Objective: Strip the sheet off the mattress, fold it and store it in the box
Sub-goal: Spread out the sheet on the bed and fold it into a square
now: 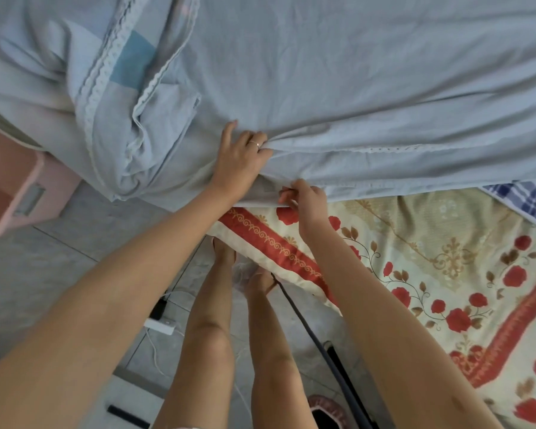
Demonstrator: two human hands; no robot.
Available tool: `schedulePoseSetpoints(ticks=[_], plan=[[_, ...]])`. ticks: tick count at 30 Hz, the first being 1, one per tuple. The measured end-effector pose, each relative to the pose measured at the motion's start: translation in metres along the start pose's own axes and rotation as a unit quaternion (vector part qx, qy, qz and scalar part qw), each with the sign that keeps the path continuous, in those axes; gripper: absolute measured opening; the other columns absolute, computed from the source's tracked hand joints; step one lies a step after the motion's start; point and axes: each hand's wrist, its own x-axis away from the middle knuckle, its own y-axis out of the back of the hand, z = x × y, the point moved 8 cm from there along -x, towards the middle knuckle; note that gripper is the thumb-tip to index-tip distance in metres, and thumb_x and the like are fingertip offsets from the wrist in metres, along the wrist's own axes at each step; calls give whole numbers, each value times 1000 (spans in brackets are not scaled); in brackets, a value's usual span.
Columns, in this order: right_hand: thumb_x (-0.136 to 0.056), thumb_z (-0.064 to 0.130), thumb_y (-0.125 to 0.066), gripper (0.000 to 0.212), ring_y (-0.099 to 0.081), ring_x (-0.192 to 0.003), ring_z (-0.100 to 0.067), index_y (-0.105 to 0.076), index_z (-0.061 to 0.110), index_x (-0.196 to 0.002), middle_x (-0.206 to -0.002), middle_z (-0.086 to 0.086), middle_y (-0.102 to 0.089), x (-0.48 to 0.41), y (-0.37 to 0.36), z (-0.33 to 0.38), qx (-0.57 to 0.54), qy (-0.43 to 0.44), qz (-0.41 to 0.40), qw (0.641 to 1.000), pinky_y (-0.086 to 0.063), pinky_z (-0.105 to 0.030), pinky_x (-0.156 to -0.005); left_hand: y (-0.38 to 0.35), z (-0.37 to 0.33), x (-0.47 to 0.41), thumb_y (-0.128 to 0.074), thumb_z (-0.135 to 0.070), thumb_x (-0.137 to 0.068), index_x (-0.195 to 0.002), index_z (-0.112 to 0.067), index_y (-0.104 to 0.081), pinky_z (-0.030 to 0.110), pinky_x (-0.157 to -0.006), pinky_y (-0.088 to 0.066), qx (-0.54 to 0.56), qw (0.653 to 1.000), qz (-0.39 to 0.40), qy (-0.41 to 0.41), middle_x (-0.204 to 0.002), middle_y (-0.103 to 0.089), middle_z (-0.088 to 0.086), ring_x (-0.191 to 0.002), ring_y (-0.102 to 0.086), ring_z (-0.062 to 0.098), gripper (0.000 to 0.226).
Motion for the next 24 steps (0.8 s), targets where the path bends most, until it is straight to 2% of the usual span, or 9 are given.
schedulePoseSetpoints(ticks=[5,7,9,11,14,17,20,24], plan=[[-92,6,-45,32,-49,-47,-21,-59,2,-64,-47,-4,-61,5,6,-2,-9,14,-13,1000,-42,-28,-52,10,5,24,-53,3,-77,-79,-9,-66,45,-91,-49,52,997,-22,46,-87,-64,9,-73,-63,27,18],[-92,5,-43,34,-48,-46,-19,-58,2,-61,-46,-4,-60,6,7,0,-27,22,-20,999,-42,-26,-50,14,8,28,-48,6,-75,-79,-7,-63,40,-82,-51,78,995,-21,64,-84,-63,10,-69,-61,28,20],[-92,5,-42,35,-47,-43,-17,-57,1,-60,-45,-4,-59,9,8,-2,-26,24,-26,999,-40,-25,-46,12,13,35,-48,6,-72,-80,-8,-60,37,-74,-48,80,993,6,88,-83,-61,9,-68,-59,28,20],[-91,5,-42,35,-48,-47,-20,-58,1,-60,-45,-6,-59,10,7,-10,-19,20,-28,999,-41,-26,-49,9,23,47,-53,3,-71,-82,-11,-59,36,-71,-44,52,990,37,128,-85,-60,7,-72,-57,28,18],[-91,5,-43,34,-49,-53,-23,-59,1,-60,-47,-7,-60,9,8,-18,-10,11,-32,999,-44,-29,-54,9,43,61,-52,1,-74,-80,-14,-60,40,-75,-41,15,979,40,200,-82,-58,4,-75,-53,26,18],[-90,7,-44,32,-53,-53,-23,-61,2,-63,-49,-6,-62,5,10,-16,25,14,-27,999,-49,-30,-57,15,63,64,-50,-2,-79,-75,-19,-59,42,-84,-36,-17,969,-1,248,-90,-60,-1,-82,-50,22,20],[-89,6,-43,35,-54,-49,-22,-60,2,-58,-47,-6,-62,1,13,-12,44,11,-29,999,-49,-27,-52,19,69,65,-53,-6,-86,-73,-20,-59,41,-92,-30,-6,970,-36,241,-99,-63,-4,-88,-49,19,20],[-90,7,-44,39,-53,-49,-22,-59,5,-54,-47,-6,-62,-1,10,-15,44,-7,-29,999,-48,-30,-54,21,58,83,-51,-1,-86,-72,-13,-59,45,-92,-30,37,980,-28,193,-93,-63,2,-87,-45,21,20]])
